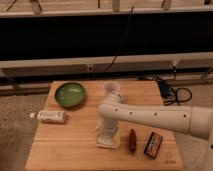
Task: Place the white sponge in the ceramic cup
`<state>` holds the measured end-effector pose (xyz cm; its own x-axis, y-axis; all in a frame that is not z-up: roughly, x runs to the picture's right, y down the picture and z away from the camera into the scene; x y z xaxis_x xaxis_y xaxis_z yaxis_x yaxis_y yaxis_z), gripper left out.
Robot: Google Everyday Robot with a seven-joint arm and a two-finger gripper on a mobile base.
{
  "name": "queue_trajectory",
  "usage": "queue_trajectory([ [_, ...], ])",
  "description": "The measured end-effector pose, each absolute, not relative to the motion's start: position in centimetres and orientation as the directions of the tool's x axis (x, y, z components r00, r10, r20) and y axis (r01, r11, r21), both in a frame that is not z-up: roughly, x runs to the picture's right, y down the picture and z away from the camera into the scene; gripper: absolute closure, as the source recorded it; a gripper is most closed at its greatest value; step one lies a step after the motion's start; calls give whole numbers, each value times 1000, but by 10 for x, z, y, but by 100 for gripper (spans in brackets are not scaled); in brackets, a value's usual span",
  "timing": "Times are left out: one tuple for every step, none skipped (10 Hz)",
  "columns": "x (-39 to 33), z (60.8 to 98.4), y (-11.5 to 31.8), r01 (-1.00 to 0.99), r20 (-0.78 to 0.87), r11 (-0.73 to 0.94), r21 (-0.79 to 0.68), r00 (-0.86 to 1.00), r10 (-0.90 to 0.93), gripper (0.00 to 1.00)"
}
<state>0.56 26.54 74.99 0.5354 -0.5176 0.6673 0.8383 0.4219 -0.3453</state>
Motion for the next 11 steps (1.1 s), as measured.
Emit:
queue_trajectory([
  [5, 750, 266, 839, 668, 420, -345, 534, -518, 20],
  [7, 750, 266, 841, 666, 417, -344, 532, -523, 20],
  [8, 752, 268, 846, 661, 417, -332, 524, -536, 20],
  [8, 752, 268, 850, 656, 417, -323, 519, -548, 20],
  [10, 755, 271, 852, 635, 423, -309, 516, -575, 20],
  [10, 756, 273, 852, 623, 428, -300, 515, -589, 20],
  [10, 757, 275, 853, 620, 434, -292, 514, -593, 20],
  [10, 758, 277, 852, 616, 437, -289, 514, -597, 20],
  [9, 761, 280, 854, 614, 435, -284, 510, -602, 20],
  [6, 764, 282, 856, 613, 434, -280, 507, -605, 20],
  [7, 766, 284, 857, 612, 431, -282, 507, -607, 23],
])
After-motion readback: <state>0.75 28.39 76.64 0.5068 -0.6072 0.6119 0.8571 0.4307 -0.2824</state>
